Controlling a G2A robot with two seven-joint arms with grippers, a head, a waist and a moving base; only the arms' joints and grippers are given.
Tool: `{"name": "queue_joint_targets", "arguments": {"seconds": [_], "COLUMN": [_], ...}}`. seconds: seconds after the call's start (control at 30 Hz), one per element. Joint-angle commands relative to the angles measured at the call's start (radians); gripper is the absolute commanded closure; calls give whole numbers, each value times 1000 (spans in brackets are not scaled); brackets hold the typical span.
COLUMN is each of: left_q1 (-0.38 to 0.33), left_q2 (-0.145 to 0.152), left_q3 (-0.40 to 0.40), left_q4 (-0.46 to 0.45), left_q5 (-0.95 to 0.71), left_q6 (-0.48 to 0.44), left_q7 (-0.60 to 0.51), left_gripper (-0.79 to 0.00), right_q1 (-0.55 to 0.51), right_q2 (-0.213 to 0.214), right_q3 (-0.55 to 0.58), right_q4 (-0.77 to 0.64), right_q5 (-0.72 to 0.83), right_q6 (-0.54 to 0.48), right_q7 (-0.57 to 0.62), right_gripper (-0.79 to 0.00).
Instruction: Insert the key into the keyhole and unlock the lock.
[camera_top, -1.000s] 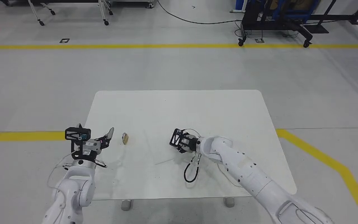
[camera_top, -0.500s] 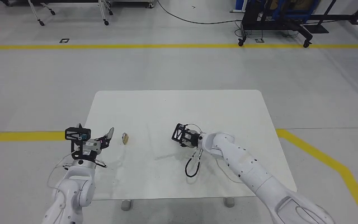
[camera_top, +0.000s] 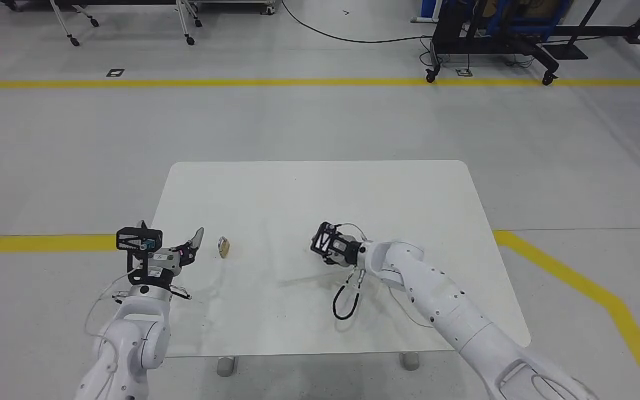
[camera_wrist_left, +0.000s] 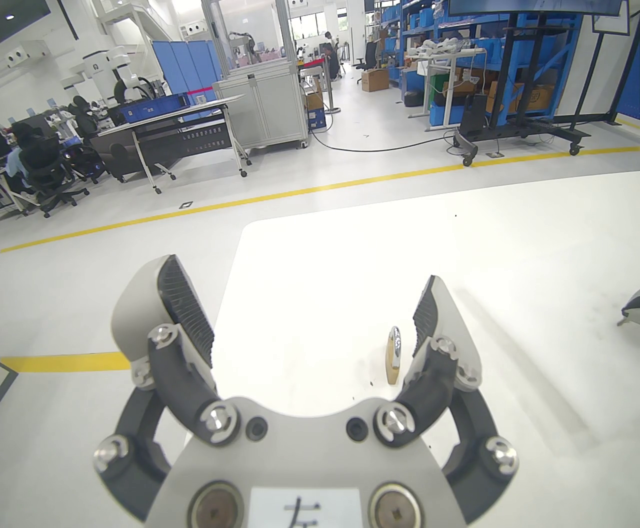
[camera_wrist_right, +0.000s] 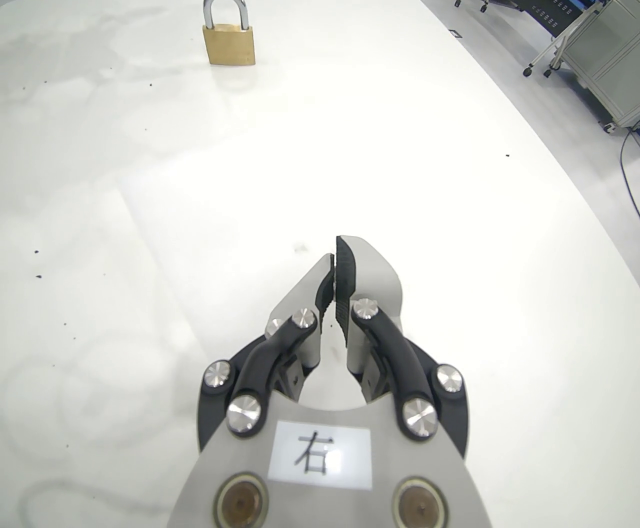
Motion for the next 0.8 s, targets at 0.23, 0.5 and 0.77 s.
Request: {"name": "queue_joint_targets", "arguments": {"seconds": [0.23, 0.5, 0.77], "left_q1": [0, -4, -76], "left_q2": [0, 0, 3], "left_q3": [0, -3, 97], "left_q4": [0, -12, -109], "left_q5": [0, 11, 120], "left_q6": [0, 4, -152], "left_q7": [0, 7, -158], "left_gripper": [-785, -785, -785], "right_q1": [0, 0, 0], "right_q2": [0, 0, 0], "right_q3": [0, 0, 0], "right_q4": [0, 0, 0], "right_q5": [0, 0, 0], "right_q6": [1, 1, 1], "right_q7": [0, 0, 0], "right_gripper": [0, 0, 0]}}
